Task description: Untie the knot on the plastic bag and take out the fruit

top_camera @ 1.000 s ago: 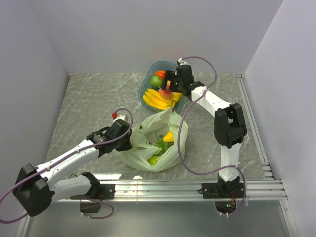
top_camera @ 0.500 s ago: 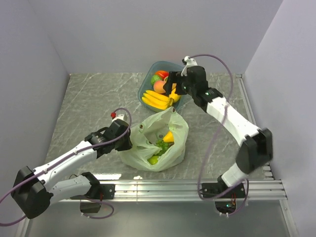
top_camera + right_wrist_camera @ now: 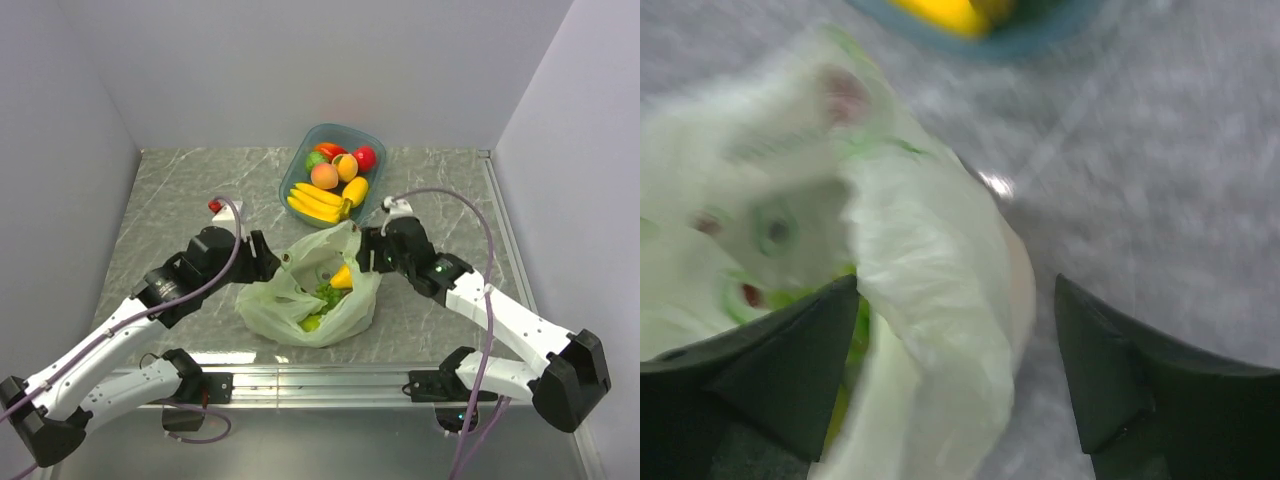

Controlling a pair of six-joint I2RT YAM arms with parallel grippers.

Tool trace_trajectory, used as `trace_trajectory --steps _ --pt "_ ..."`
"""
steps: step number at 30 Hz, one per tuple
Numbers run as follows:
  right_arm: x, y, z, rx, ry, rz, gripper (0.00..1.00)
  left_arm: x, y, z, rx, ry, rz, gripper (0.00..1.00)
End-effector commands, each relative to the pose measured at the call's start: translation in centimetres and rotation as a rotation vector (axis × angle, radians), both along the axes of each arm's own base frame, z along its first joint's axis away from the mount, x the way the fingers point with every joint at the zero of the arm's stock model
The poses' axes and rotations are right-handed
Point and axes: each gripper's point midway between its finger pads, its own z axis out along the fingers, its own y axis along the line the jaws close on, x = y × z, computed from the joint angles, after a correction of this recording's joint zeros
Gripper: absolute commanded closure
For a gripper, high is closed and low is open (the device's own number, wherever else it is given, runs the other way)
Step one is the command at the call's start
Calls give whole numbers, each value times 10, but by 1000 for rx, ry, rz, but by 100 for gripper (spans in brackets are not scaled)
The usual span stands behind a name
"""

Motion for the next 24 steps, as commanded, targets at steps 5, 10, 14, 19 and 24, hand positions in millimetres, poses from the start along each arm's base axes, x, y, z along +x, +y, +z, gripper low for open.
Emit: trace_trajectory --steps 5,10,14,19,24 --pt "-37 -32 -61 80 130 -188 78 -15 -88 54 -37 -180 -347 37" --pt "-61 -42 -95 128 189 -230 95 -23 -148 19 90 -188 -485 38" --pt "-70 -51 -113 126 232 -284 100 -29 -177 -9 138 -183 -551 40" --pt "-82 -58 -139 120 328 -360 100 -20 -191 -30 164 -221 -544 34" --pt "-86 -54 -150 149 371 -365 100 -3 -193 -54 257 -248 -533 28"
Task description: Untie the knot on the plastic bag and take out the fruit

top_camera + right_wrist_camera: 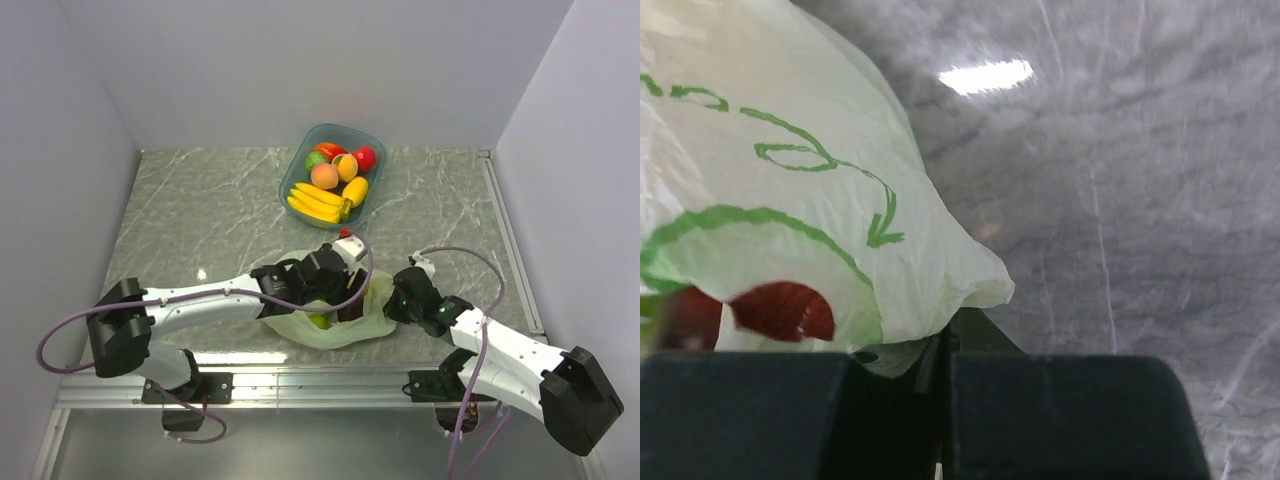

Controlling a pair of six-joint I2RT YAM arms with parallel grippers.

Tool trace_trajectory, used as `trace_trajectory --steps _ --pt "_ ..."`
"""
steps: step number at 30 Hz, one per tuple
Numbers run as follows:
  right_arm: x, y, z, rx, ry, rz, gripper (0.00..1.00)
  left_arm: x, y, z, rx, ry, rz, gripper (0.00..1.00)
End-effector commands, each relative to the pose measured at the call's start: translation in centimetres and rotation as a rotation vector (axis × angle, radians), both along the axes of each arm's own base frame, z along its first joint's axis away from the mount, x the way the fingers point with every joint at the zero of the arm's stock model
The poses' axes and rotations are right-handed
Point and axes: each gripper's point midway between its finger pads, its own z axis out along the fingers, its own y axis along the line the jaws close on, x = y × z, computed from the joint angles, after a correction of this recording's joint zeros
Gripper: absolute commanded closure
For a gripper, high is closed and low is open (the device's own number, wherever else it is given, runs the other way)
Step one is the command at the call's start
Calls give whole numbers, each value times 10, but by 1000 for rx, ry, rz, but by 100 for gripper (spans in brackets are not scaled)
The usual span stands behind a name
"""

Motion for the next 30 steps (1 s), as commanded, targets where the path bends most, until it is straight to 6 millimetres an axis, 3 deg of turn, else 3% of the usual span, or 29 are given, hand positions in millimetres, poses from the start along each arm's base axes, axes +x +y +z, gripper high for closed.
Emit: trace_trajectory --steps 1,6,11,17,21,28,29,30 --pt "1 4 -4 46 10 -33 100 21 -10 -3 16 -87 7 27" --pt "2 4 -1 45 -1 -23 100 40 -14 -31 58 -37 -2 25" --pt "2 6 3 49 -14 1 100 48 -23 -44 67 -16 -18 25" --pt "2 9 7 57 -25 27 100 42 -44 -61 42 53 -93 22" --pt "4 11 11 62 -39 41 100 41 -46 -86 81 99 -95 19" --pt "5 11 15 63 -56 52 100 49 -43 -92 102 97 -65 26" --pt "5 11 15 60 -56 54 100 50 -43 -92 105 102 -63 30" --pt "6 12 17 60 -61 55 100 51 -42 -92 105 101 -60 42"
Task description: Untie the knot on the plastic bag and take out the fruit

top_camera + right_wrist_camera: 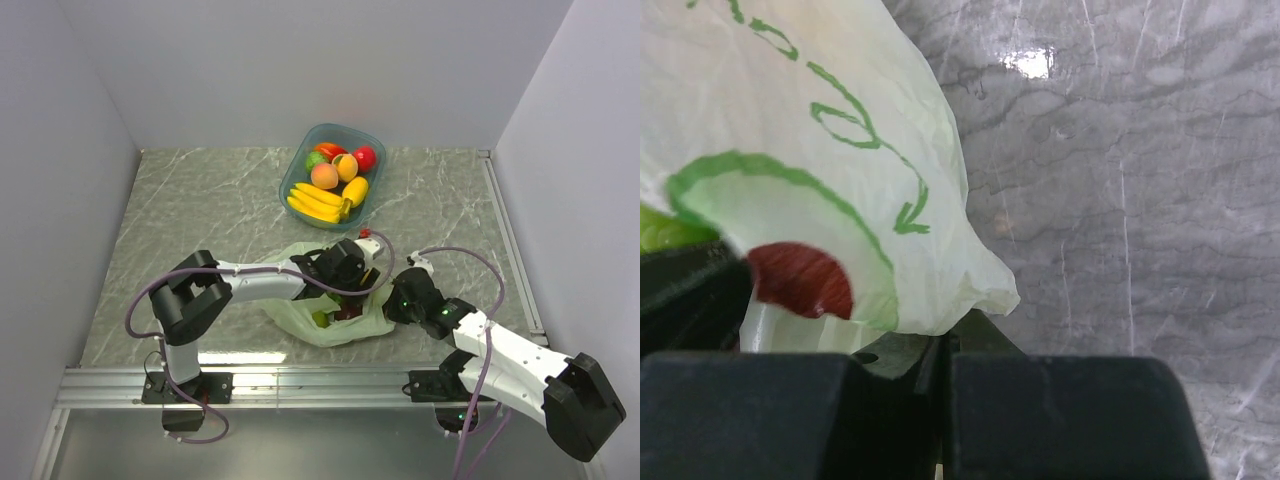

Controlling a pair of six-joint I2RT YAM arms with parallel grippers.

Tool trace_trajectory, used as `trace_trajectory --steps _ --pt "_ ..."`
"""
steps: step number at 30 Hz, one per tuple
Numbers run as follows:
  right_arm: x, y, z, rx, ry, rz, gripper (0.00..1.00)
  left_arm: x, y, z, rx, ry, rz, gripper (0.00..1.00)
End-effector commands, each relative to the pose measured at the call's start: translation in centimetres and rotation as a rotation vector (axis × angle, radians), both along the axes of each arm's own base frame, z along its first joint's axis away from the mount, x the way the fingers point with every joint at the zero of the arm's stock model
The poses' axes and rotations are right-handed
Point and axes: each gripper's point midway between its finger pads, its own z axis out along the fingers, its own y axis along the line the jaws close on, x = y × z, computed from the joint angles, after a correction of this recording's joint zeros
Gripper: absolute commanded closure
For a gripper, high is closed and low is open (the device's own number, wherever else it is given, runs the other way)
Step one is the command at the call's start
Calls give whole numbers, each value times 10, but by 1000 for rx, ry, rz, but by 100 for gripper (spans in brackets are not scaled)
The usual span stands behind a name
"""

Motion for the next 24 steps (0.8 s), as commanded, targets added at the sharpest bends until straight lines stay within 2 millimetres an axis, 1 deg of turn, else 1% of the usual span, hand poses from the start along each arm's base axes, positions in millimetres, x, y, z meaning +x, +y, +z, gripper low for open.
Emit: trace_trajectory --steps 1,2,3,4,5,6,7,8,9,11,12,13,14,15,16,17,19,20,21,22,24 --pt "12 5 17 19 -62 6 100 7 -7 7 -25 -6 -7 50" --pt "13 4 16 12 -63 10 100 5 -6 8 -30 -9 -11 56" --pt "14 5 18 10 -65 10 100 3 -7 19 -55 -14 -24 65" --pt "14 5 19 6 -71 13 100 0 -4 20 -53 -17 -34 70" --pt "16 4 21 1 -75 10 100 -1 -4 31 -74 -27 -39 77" --pt "17 4 22 1 -81 11 100 -3 -3 35 -83 -30 -45 81" --pt "18 4 23 -4 -83 10 100 -6 2 34 -80 -28 -49 86" --pt "19 4 25 -3 -88 10 100 -7 4 37 -90 -35 -51 90" --pt "20 4 26 -8 -93 12 100 -8 6 50 -115 -52 -50 92" --pt "22 4 28 -13 -97 12 100 -13 15 52 -114 -56 -54 93" --pt "23 3 28 -21 -99 10 100 -14 18 62 -132 -69 -51 94" --pt "23 2 28 -27 -99 9 100 -16 23 60 -124 -68 -53 94" --pt "24 1 29 -30 -101 4 100 -21 24 65 -138 -61 -73 95" --pt "25 0 30 -34 -103 -3 100 -24 26 74 -150 -69 -83 95" --pt "27 -1 32 -36 -111 -5 100 -28 30 74 -147 -69 -100 95" --pt "29 -2 35 -38 -115 -10 100 -37 29 84 -180 -61 -147 95" --pt "30 -4 37 -48 -120 -16 100 -51 33 87 -183 -49 -221 95" --pt "33 -5 39 -52 -126 -19 100 -57 34 92 -195 -45 -252 95" --pt "32 -6 38 -62 -119 -20 100 -67 34 104 -233 -37 -302 96" --pt "33 -6 38 -68 -120 -16 100 -68 36 111 -245 -31 -306 96" --pt "33 -6 37 -71 -113 -12 100 -73 38 142 -335 -33 -335 95"
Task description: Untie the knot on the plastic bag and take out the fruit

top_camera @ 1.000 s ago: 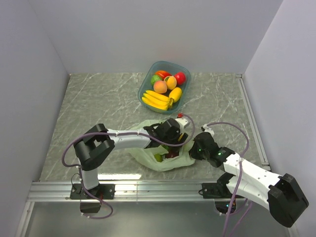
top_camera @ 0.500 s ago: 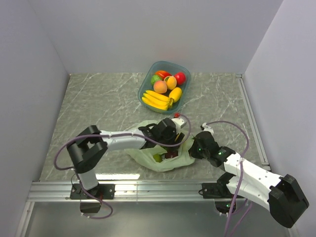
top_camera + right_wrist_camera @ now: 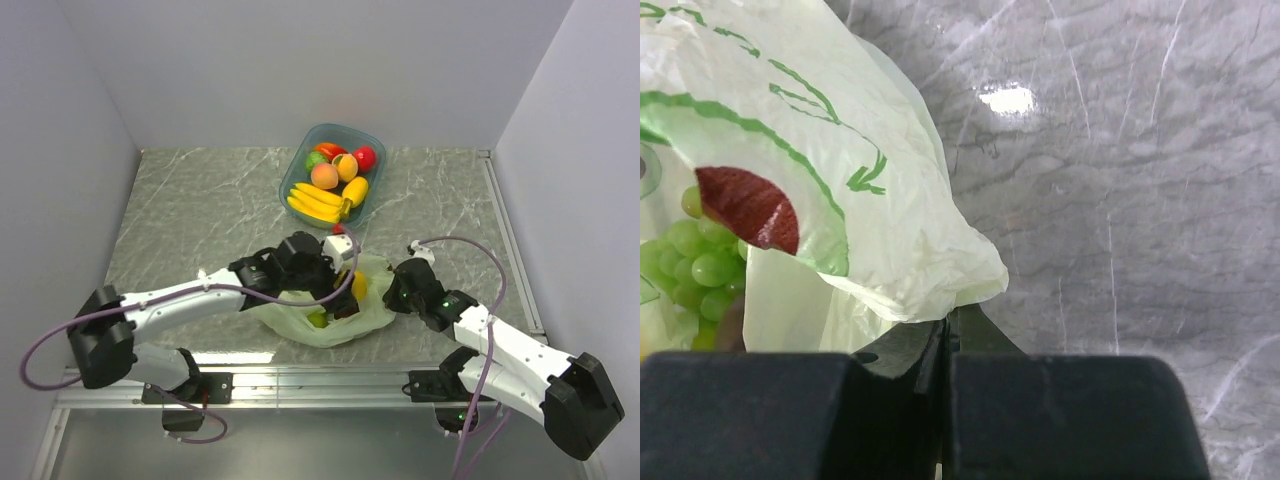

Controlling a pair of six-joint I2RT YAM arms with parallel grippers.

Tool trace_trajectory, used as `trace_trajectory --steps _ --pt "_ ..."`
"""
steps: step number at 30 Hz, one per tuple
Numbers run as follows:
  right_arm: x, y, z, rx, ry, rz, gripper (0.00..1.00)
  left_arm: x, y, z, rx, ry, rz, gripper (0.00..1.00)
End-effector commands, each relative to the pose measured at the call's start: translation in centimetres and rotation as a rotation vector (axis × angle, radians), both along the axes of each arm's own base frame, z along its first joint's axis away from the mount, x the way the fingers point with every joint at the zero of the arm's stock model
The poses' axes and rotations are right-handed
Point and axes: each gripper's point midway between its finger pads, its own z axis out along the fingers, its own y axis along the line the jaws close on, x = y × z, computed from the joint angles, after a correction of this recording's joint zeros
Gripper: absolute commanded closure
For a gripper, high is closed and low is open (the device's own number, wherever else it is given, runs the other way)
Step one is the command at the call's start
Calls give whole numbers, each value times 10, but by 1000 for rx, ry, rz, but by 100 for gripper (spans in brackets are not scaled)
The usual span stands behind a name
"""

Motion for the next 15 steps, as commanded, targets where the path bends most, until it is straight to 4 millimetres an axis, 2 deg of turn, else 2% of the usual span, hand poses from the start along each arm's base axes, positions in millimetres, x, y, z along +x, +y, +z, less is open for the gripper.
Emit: trace_trajectory --steps 1,3,5,6,7,9,10,11,12,13,14,15 --pt "12 -1 13 -17 -40 -11 100 -8 2 60 -181 -3 -88 95" --pt "11 0 11 -14 -34 -7 100 2 9 96 -277 -42 -52 96" --pt "9 -1 9 -18 -31 -3 100 28 19 132 -357 -97 44 98" --pt "8 -1 10 -18 -36 1 100 38 23 140 -369 -113 84 97" --pt "7 -2 10 -25 -35 7 100 57 30 157 -389 -157 159 97" --pt "7 -3 14 -31 -44 14 100 80 35 160 -377 -190 225 98" --pt "7 -3 15 -35 -48 24 100 99 42 168 -377 -219 282 98" --pt "7 -4 17 -39 -48 30 100 124 45 152 -320 -213 368 98" --pt "6 -2 18 -34 -47 40 100 137 48 149 -294 -209 407 98" --pt "5 -1 19 -33 -49 51 100 157 52 167 -307 -237 450 97" --pt "6 0 22 -28 -54 56 100 175 49 150 -258 -227 480 96" --pt "5 1 23 -25 -52 65 100 186 47 148 -249 -247 487 96"
